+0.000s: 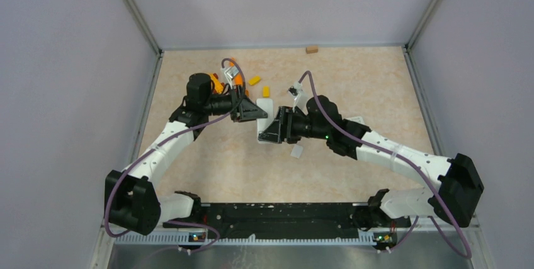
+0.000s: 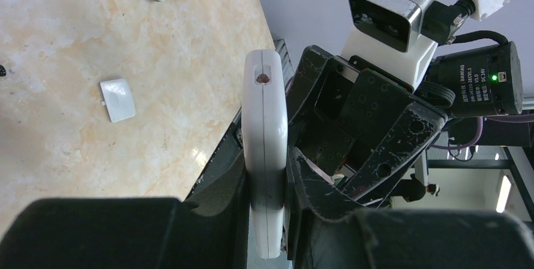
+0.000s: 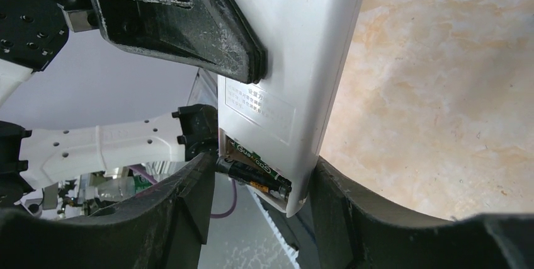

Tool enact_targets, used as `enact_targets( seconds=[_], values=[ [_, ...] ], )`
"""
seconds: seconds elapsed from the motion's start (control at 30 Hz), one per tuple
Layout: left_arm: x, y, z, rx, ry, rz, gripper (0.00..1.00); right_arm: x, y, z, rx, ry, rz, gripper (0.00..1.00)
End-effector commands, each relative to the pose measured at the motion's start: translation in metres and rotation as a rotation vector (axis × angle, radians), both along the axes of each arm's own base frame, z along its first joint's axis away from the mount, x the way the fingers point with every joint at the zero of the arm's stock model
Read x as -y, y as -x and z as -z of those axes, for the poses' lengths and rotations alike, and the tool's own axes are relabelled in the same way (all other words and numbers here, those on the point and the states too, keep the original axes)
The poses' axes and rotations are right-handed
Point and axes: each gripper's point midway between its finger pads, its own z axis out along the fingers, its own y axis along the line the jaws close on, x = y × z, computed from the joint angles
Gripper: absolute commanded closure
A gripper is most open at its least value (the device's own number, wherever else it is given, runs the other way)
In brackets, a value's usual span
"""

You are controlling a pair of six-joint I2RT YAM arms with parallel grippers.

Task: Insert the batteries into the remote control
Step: Load the battery into the remote control.

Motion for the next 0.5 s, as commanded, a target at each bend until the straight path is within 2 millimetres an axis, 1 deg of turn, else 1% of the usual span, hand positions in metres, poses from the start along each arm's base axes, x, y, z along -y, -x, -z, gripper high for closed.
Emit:
enact_targets(
  seconds=[0.0,0.27,0.37,0.47],
  values=[
    [0.001,0.0,-0.022,0.091,0.031,0.007,1.0,-0.006,-0.005,-0.021,0.06,-0.068,-0.01,0.47],
    [0.001,0.002,-0.024,0.083,0.036,0.009,1.0,-0.006,-0.007,-0.02,0.079,-0.065,-0.003,0.54],
    [0.001,0.003,-0.025,0.071,0.042,0.011,1.0,-0.007,-0.006,-0.024,0.119,-0.088,-0.023,0.59],
    [0.002,0.006,-0.031,0.052,0.064,0.026,1.0,-0.007,-0.004,-0.03,0.167,-0.124,-0.042,0.61]
  ],
)
